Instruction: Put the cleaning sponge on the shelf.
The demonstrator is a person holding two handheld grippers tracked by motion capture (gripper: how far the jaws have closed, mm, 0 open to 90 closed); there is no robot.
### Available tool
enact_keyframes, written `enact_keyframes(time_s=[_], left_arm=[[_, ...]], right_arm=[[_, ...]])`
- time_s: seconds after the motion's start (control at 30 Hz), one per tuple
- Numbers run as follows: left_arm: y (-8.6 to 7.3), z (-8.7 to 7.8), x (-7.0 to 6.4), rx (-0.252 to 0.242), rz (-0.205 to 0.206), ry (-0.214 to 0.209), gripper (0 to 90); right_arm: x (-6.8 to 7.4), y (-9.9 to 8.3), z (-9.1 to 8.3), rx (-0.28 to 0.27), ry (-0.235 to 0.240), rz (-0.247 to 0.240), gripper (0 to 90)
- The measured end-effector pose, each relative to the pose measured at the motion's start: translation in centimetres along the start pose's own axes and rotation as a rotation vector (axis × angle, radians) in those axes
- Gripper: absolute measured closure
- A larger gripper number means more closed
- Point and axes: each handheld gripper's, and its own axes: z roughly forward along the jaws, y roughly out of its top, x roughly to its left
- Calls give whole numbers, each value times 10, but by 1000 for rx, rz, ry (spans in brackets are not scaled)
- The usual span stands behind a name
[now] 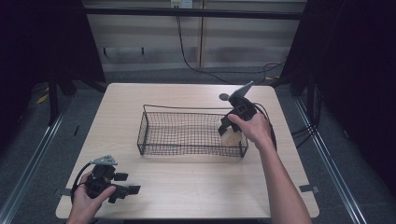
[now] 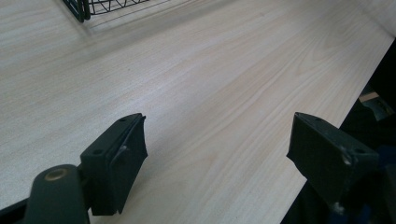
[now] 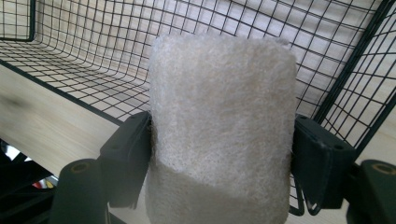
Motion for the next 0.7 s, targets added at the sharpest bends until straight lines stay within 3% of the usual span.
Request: enact_keyframes(time_s=[0.43,0.7], left_arm=[[0,0,0,-3,-1,7,189],[0,0,0,-5,-2,5,189]], right_arm=[[-6,4,3,-15,-9,55,281],[-10,5,16,-19,-23,93,281]])
